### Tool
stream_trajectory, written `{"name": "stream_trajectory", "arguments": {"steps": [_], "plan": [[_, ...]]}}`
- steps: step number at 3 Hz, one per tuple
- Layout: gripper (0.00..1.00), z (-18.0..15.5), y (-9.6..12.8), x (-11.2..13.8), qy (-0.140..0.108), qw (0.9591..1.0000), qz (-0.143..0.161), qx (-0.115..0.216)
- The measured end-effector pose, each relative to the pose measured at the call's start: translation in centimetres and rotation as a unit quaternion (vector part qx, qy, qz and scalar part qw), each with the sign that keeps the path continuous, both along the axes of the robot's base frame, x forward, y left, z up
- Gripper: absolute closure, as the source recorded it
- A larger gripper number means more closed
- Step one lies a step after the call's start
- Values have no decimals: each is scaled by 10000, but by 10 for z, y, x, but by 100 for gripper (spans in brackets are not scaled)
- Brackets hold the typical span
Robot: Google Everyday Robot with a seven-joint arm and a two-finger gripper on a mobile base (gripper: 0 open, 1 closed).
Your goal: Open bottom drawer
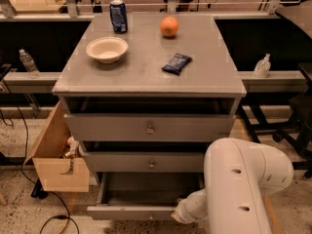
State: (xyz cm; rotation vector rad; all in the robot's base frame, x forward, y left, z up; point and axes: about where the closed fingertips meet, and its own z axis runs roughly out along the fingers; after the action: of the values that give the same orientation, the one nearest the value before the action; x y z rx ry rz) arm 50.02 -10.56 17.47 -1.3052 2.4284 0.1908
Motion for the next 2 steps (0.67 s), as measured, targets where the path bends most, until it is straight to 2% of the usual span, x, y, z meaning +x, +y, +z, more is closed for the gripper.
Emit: {"name": "stream_trajectory", "arguments": {"steps": [2], "plan": [[100, 0, 0, 0, 0, 10000, -1, 0]]}}
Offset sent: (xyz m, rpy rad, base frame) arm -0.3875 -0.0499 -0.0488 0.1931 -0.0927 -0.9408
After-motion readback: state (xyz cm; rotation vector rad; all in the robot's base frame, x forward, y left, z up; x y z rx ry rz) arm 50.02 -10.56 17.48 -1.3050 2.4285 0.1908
